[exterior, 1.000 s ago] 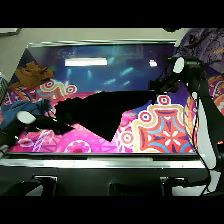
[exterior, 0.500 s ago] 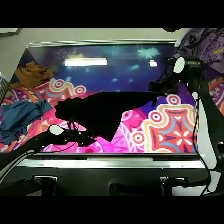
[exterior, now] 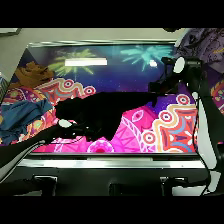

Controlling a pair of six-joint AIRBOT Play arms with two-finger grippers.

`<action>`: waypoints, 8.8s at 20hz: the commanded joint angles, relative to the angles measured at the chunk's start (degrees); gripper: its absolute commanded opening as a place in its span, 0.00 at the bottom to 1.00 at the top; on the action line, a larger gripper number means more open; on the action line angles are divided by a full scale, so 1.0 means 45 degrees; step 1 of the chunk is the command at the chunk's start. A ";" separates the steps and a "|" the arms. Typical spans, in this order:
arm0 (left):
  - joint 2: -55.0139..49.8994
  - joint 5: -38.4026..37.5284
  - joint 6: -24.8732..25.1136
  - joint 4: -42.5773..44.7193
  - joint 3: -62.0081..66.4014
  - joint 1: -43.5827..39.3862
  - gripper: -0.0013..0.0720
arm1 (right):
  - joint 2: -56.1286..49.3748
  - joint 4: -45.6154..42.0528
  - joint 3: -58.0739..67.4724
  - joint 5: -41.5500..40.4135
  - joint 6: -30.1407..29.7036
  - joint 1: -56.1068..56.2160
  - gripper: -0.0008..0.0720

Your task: Fold the clothes and pants, and hang the long-sleeved shirts on hangers.

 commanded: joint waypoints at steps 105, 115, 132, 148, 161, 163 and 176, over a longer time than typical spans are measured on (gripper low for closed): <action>0.4522 -0.6203 0.2147 0.8315 -0.2603 1.2590 0.72 | 0.7407 0.6421 -1.3964 -0.5969 -0.3215 -0.0476 0.05; 0.2691 -0.4318 0.2589 0.6790 -0.2482 1.0302 0.03 | 0.8097 0.6222 -1.3347 -0.5333 -0.2798 -0.0476 0.05; 0.7791 -0.4770 -0.1914 1.2551 1.4037 0.9758 0.03 | 1.0171 -0.1316 0.2545 -0.2929 -0.1870 -0.0476 0.05; 0.7213 -0.7703 -0.1773 1.2900 0.9826 0.9612 0.03 | 0.5702 -0.1282 0.2958 0.0408 0.0690 -0.0476 0.05; -0.3361 -0.1501 -0.1792 1.2517 0.9734 0.6790 0.04 | -0.4590 0.0942 0.2958 -0.4158 0.2433 -0.0476 0.09; -0.3847 -0.1817 -0.1792 1.1691 0.9967 0.6727 0.07 | -0.4818 0.1054 0.2958 -0.3793 0.2370 -0.0476 0.14; 0.1302 -0.8568 -0.0670 1.2332 0.8150 1.0938 0.88 | 0.1263 0.4036 -0.2506 -0.0121 -0.3716 -0.5901 0.63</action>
